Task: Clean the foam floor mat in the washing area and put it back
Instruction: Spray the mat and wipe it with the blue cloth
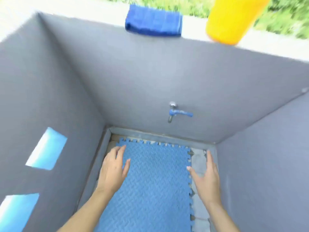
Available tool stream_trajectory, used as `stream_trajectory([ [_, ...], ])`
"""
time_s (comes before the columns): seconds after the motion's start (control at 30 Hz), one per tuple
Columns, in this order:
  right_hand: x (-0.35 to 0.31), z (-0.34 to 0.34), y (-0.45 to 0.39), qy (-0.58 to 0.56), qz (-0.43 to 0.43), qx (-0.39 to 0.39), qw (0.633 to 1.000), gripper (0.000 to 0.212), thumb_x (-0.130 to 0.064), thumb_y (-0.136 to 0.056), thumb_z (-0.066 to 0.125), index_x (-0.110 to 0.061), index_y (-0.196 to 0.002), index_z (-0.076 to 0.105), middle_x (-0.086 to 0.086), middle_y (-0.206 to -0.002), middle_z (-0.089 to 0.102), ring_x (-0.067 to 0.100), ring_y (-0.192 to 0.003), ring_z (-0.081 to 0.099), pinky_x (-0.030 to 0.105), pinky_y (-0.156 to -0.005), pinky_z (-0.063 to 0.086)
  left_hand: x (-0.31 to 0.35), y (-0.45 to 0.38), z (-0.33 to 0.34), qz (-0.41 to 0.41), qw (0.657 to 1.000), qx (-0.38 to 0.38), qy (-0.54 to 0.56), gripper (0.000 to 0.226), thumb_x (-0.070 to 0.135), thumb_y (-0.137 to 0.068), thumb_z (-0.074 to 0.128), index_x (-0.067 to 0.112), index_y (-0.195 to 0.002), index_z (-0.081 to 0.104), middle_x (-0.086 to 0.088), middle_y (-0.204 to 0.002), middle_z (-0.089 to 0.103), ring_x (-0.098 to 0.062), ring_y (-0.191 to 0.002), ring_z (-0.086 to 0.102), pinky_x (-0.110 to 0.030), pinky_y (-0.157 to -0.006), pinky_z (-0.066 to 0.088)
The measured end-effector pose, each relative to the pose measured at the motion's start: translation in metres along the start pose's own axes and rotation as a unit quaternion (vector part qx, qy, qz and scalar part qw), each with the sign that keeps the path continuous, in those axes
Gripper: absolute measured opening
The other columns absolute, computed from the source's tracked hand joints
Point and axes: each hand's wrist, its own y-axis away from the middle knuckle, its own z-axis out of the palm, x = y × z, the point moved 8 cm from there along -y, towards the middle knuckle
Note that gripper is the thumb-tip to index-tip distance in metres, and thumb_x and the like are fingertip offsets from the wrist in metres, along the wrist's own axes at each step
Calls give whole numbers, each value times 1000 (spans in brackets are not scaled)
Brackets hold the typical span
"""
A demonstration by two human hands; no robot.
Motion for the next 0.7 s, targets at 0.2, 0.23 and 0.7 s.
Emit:
stream_trajectory([
  [0.2,-208,-172,-20,-65,-125,161,977,89,-45,-79,75,-34,-151,24,-6,-153,36,19,-139,38,45,-112,37,140,-112,-217,166,965,202,-3,40,26,-89,51,6,-123,56,-12,-118,56,-29,-106,55,-39,-94,43],
  [0.23,-232,-191,-28,-78,-140,174,972,89,-48,-79,74,-34,-151,24,-6,-153,36,20,-139,39,48,-110,38,157,-130,-240,177,959,223,-6,40,26,-89,51,6,-123,56,-12,-119,56,-29,-108,54,-39,-94,44],
  [0.7,-400,-245,-196,-177,-240,181,937,40,-32,-91,64,-8,-119,50,0,-84,54,25,-78,51,35,-68,40,193,-308,-180,105,970,-68,-209,118,75,-69,58,23,-152,-7,-3,-160,-9,-25,-147,-6,-49,-118,2],
])
